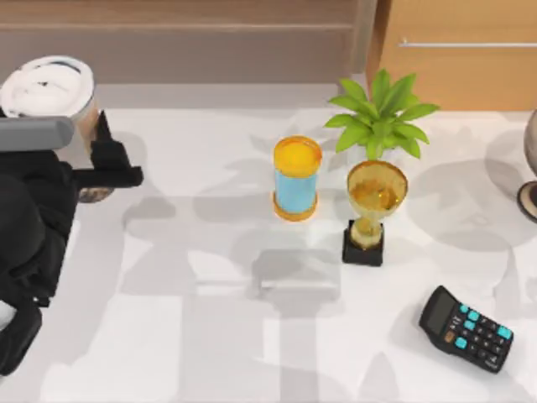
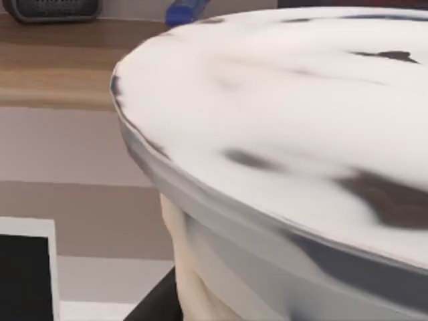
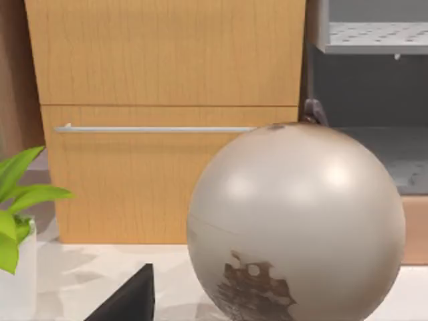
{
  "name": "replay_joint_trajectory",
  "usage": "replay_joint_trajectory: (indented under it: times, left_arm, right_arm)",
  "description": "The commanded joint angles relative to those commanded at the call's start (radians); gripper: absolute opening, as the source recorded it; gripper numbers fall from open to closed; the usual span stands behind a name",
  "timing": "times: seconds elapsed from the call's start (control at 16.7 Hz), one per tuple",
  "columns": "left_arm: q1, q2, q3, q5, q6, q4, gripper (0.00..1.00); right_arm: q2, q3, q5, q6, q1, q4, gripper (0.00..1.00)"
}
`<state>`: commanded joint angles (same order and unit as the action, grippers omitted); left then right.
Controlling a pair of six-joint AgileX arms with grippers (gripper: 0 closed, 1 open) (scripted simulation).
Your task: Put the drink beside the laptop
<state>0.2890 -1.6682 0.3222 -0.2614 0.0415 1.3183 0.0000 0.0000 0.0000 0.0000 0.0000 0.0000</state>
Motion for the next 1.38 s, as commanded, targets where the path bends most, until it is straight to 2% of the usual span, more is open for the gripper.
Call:
replay_joint_trajectory:
  times: [0.36,0.84,1.38]
  left_arm:
    - [-0.057,0.047,-0.099,0.076,-0.027,-0.016,0.00]
    - [-0.053,0.035,-0.095,0.077,-0.029,0.003,0.00]
    - [-0.053,-0.091,-0.080,0.079,-0.033,0.188,0.00]
  right_arm:
    - [0.000,0.000,0.000,0.000,0.000,0.000,1.00]
    - [0.000,0.000,0.000,0.000,0.000,0.000,1.00]
    - [0.000,0.000,0.000,0.000,0.000,0.000,1.00]
